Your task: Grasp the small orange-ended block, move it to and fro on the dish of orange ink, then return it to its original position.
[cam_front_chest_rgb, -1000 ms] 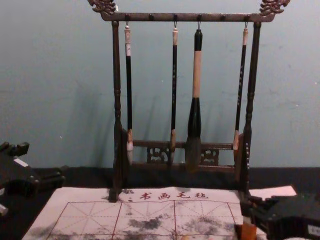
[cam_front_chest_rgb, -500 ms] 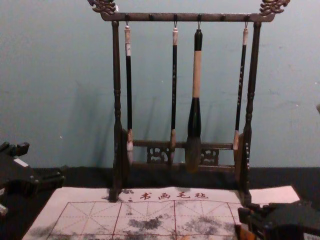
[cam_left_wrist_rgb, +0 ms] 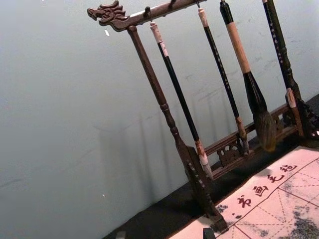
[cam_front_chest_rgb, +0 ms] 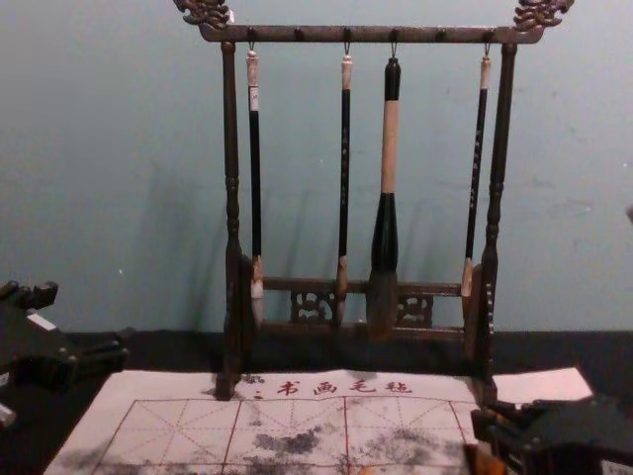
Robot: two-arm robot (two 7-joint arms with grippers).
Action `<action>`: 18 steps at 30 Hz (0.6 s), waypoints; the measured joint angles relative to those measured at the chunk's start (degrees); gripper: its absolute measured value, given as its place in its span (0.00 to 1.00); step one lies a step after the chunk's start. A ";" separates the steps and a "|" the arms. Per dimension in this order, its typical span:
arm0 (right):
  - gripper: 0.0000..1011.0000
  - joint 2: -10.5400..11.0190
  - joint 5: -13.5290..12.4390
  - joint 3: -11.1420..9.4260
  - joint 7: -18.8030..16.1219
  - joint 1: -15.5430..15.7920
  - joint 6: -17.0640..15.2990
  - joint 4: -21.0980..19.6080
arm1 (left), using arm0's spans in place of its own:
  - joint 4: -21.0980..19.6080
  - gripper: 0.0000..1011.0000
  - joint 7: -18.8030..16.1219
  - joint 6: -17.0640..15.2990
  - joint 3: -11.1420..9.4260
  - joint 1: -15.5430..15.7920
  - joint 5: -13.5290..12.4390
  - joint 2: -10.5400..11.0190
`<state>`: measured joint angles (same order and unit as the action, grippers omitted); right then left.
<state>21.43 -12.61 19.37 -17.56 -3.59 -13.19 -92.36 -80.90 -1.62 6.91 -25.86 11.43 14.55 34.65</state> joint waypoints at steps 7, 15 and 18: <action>0.36 0.03 -0.08 0.00 0.00 0.00 -0.04 -0.03 | 0.00 0.99 0.00 0.00 0.00 0.00 0.00 0.00; 0.60 0.07 -0.14 0.00 0.00 0.00 -0.07 -0.08 | 0.00 0.99 0.00 0.00 0.00 0.00 0.00 0.00; 0.68 0.08 -0.16 0.00 0.00 0.00 -0.08 -0.08 | 0.00 0.99 0.00 0.00 0.00 0.00 0.00 0.00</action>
<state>21.50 -12.77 19.37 -17.56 -3.60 -13.28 -92.45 -80.90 -1.62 6.91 -25.86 11.43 14.55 34.64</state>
